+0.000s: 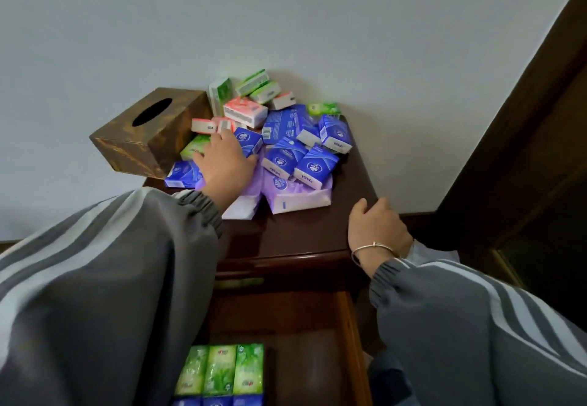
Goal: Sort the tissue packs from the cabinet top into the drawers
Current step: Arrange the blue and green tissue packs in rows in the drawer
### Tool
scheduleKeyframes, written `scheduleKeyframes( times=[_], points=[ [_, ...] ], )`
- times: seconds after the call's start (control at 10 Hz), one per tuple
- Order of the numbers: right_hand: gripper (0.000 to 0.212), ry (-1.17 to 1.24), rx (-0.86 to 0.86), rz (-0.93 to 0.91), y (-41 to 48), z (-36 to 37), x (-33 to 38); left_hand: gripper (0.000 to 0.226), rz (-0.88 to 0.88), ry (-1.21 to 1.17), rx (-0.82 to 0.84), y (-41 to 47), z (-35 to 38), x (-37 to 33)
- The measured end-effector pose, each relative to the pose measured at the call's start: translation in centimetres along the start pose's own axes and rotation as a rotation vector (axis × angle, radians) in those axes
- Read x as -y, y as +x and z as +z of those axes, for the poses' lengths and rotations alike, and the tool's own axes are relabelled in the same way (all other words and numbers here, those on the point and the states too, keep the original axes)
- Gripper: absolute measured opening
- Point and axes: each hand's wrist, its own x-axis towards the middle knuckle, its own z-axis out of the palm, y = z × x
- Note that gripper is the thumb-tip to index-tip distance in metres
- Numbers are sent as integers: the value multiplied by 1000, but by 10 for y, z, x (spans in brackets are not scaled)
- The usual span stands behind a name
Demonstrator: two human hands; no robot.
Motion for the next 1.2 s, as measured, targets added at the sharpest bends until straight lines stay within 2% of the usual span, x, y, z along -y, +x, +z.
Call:
scheduleKeyframes(
  times=[0.1, 0.2, 0.3, 0.4, 0.5, 0.6, 0.7, 0.8, 0.9, 1.0, 1.1, 1.2],
  points=[
    [38, 4, 4, -3, -1, 0, -1, 66, -49, -73, -180, -1, -10, -4],
    [37, 8, 2, -3, -3, -1, -1, 63, 32, -212, -269, -9, -21, -20],
    [38, 8, 7, -2, -4, -3, -1, 66, 177, -200, -122, -17, -23, -43],
    [39, 14, 20, 2, -4, -4, 0, 79, 166, -171, 80, -18, -20, -54],
    [39, 13, 28, 10, -5, -4, 1, 90, 144, -128, 170, -13, -18, -54],
    [39, 11, 29, 14, -4, -5, 1, 88, 206, 6, 171, -14, -17, -55],
    [39, 12, 23, 14, -4, -5, 1, 73, 146, 20, 214, -13, -17, -57],
    [39, 7, 22, 13, -4, -4, 0, 60, 87, -5, 348, -12, -22, -60],
    [39, 12, 21, 15, -4, -4, 0, 28, 49, -136, 450, -8, -29, -60],
    [38, 20, 25, 18, -4, -3, -1, 29, 9, -228, 492, -6, -33, -60],
    [39, 17, 24, 16, -4, -3, 0, 50, -77, -336, 524, -3, -34, -59],
    [39, 18, 13, 16, -4, -3, 0, 58, -134, -405, 556, -2, -33, -57]
  ],
)
